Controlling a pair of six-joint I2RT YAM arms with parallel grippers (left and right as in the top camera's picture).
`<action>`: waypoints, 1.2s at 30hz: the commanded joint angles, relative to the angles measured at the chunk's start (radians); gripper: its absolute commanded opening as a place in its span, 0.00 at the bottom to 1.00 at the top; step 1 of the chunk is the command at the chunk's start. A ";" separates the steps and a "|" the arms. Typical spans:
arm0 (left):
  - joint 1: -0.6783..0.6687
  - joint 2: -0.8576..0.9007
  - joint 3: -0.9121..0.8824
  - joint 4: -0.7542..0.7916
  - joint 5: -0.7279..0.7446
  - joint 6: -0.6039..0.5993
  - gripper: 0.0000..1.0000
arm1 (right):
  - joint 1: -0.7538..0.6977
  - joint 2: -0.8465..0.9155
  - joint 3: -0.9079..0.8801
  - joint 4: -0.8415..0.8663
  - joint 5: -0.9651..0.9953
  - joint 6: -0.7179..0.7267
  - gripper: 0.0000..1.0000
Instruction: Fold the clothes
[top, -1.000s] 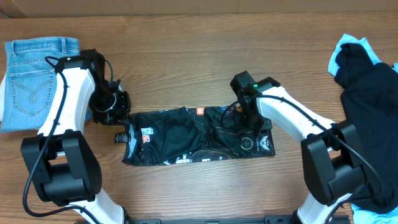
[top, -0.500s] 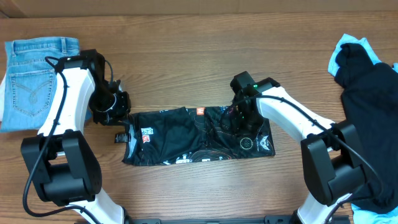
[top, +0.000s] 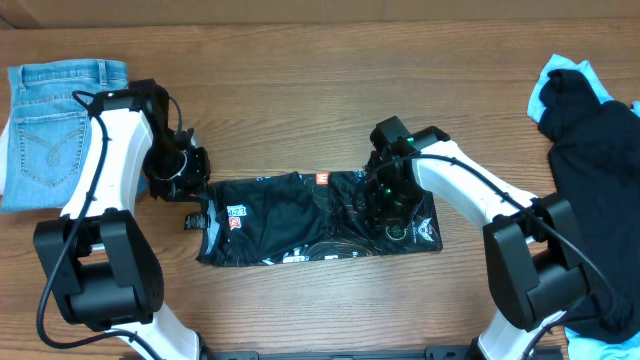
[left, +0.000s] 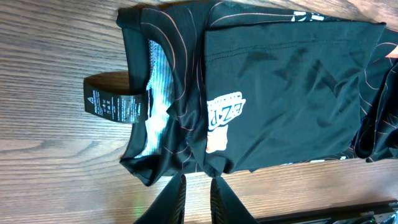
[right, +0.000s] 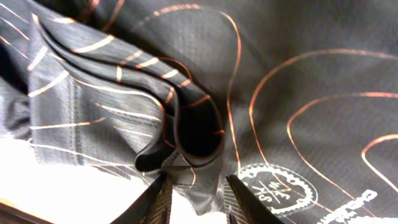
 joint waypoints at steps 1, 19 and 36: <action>0.000 -0.024 0.021 -0.004 0.009 0.012 0.18 | 0.004 -0.001 -0.008 0.013 -0.016 -0.014 0.31; 0.000 -0.024 0.021 -0.003 0.009 0.012 0.18 | 0.154 -0.001 -0.007 -0.032 -0.293 -0.340 0.05; 0.000 -0.024 0.016 -0.071 -0.011 0.036 0.36 | 0.122 -0.051 0.098 -0.048 0.296 0.038 0.32</action>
